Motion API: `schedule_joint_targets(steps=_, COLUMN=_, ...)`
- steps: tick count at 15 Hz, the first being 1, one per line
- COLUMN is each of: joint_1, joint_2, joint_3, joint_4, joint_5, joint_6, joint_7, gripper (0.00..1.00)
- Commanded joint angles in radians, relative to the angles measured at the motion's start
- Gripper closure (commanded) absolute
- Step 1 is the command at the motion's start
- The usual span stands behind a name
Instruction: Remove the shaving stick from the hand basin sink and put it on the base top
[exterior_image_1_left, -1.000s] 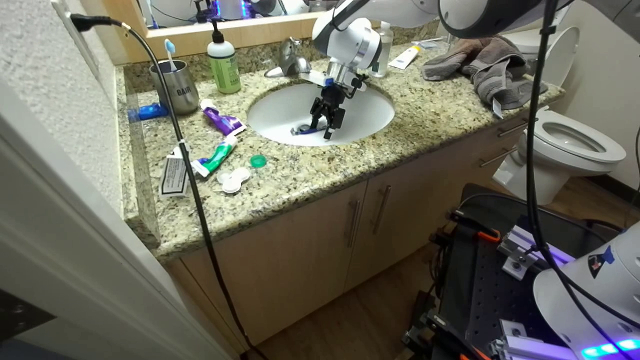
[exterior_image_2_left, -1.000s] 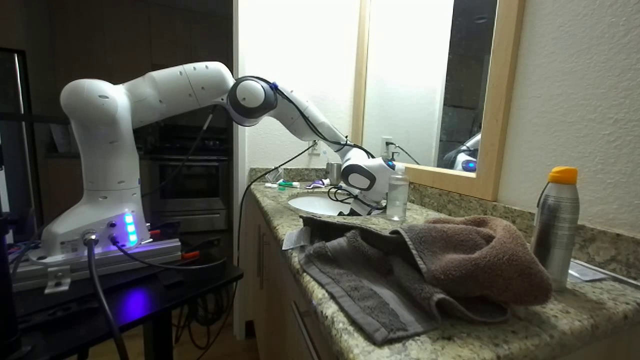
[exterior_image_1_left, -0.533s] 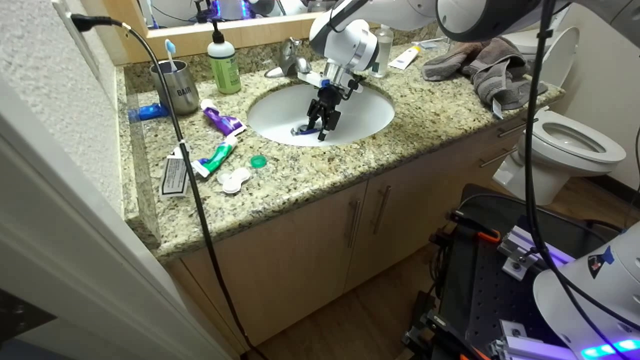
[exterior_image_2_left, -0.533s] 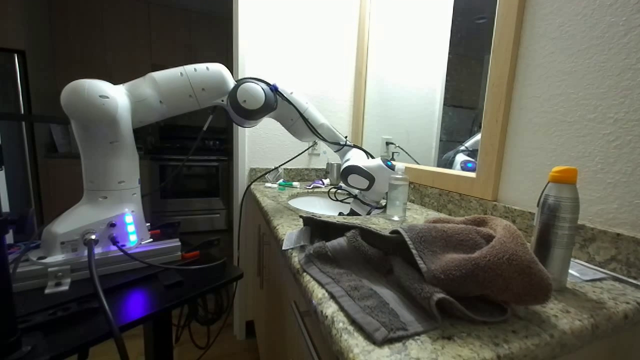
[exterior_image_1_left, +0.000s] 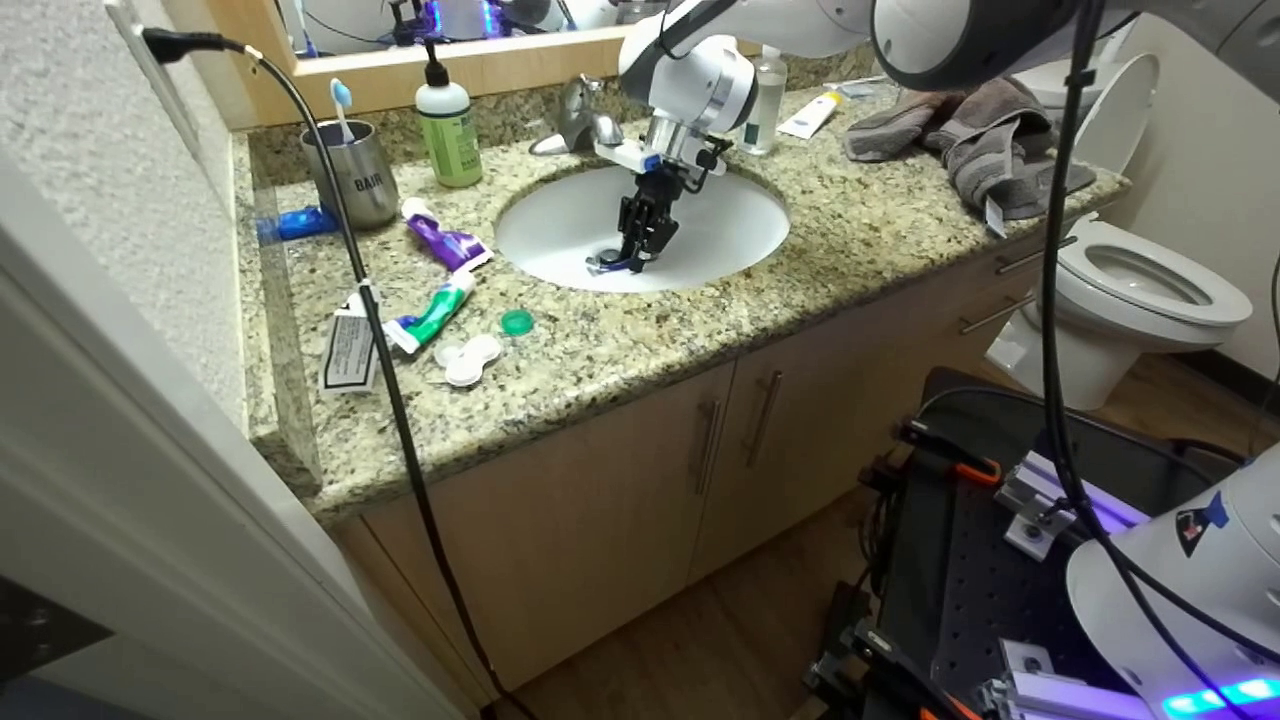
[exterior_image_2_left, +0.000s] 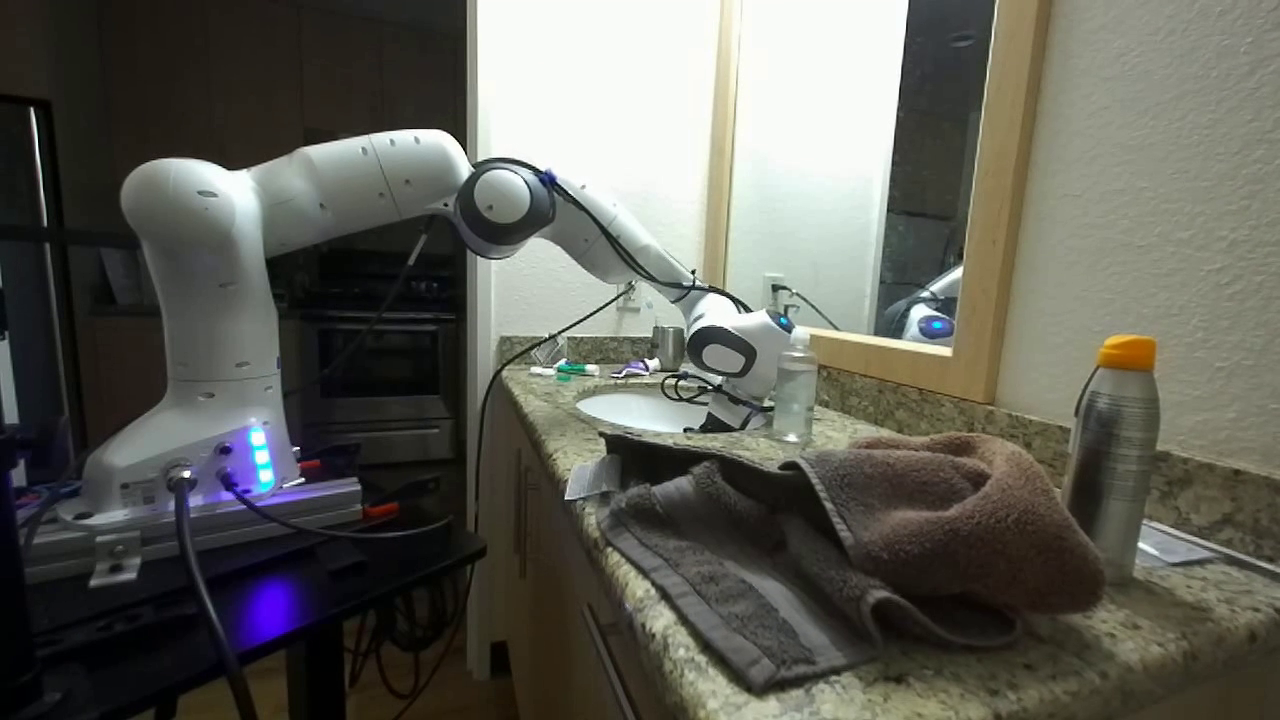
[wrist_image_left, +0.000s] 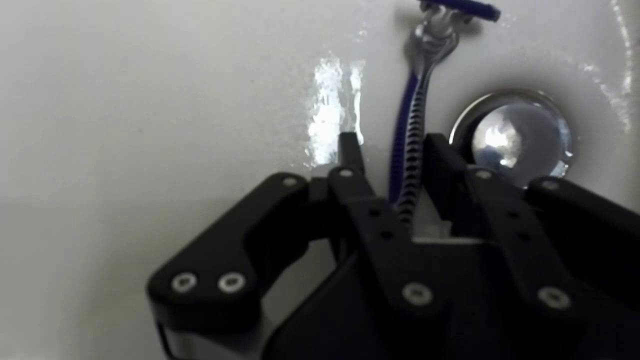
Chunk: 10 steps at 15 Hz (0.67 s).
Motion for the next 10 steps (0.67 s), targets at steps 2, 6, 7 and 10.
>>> schedule_joint_targets(steps=2, joint_1=-0.074, joint_2=0.07, joint_3=-0.024, joint_4=0.174, joint_5=-0.026, joint_6=-0.098, joint_7=0.006, gripper=1.0)
schedule_joint_targets(steps=6, joint_1=-0.103, joint_2=0.095, joint_3=-0.025, joint_4=0.252, joint_5=-0.017, joint_6=-0.162, joint_7=0.014, gripper=0.96)
schedule_joint_targets(steps=7, joint_1=-0.118, joint_2=0.084, joint_3=-0.003, joint_4=0.238, joint_5=-0.032, joint_6=-0.155, joint_7=0.014, gripper=0.96)
schedule_joint_targets(steps=10, joint_1=-0.083, joint_2=0.056, joint_3=-0.029, joint_4=0.194, joint_5=-0.062, joint_6=-0.123, joint_7=-0.012, gripper=0.96)
